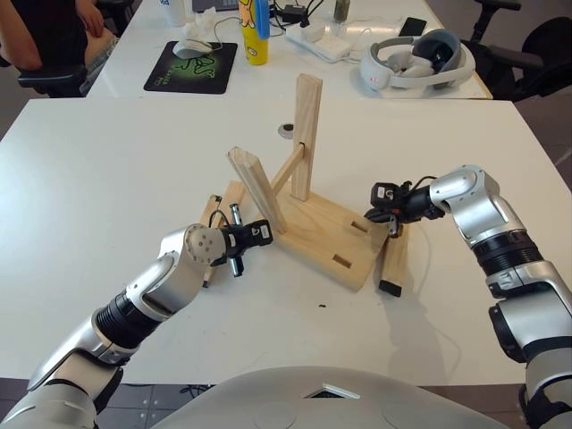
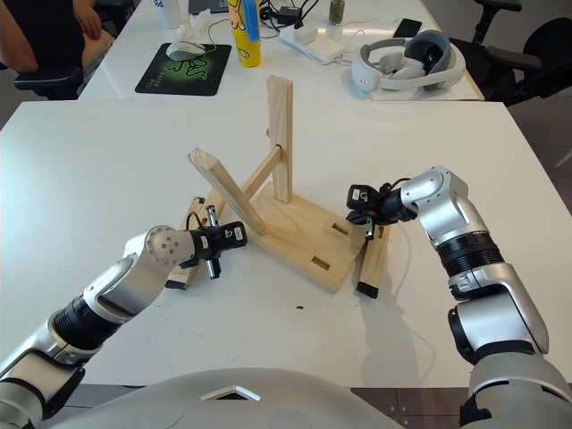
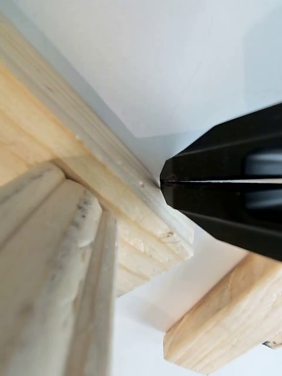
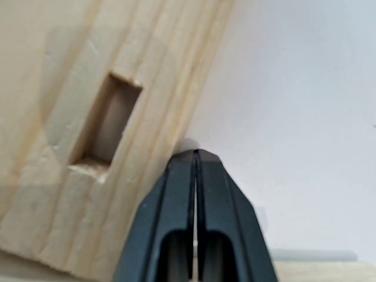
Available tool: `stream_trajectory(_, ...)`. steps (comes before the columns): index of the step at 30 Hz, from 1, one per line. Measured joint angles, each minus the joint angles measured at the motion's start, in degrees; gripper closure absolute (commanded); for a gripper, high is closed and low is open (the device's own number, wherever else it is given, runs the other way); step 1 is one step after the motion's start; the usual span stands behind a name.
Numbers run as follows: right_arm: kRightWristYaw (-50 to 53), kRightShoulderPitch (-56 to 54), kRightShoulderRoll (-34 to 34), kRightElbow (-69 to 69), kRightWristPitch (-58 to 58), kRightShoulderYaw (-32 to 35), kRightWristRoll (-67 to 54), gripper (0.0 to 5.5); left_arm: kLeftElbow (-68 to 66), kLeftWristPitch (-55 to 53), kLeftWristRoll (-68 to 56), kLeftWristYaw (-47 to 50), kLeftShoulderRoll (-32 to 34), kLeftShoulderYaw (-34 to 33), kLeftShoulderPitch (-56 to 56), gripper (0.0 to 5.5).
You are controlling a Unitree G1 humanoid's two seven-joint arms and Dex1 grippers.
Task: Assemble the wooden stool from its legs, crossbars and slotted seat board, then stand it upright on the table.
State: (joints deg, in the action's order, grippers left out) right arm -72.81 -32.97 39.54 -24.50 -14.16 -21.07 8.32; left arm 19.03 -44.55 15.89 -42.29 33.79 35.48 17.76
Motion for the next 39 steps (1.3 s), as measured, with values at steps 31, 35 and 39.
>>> stream_trajectory(31, 10.02, 15.01, -4.85, 25.21, -19.03, 2.95, -9.39, 5.5, -18.08, 5.33, 0.03, 4.1, -8.22, -3.96, 10.39, 5.49)
stream_trajectory(35, 13.71, 15.25, -6.6, 24.95, -18.91, 3.28, -9.3, 5.5, -18.53, 5.74, 0.05, 3.64, -7.73, -4.33, 10.44, 5.49)
stream_trajectory(39, 15.26, 15.12, -7.26, 24.08, -18.31, 3.49, -9.37, 5.5, -17.98, 5.73, 0.04, 2.63, -6.87, -4.34, 10.29, 5.49)
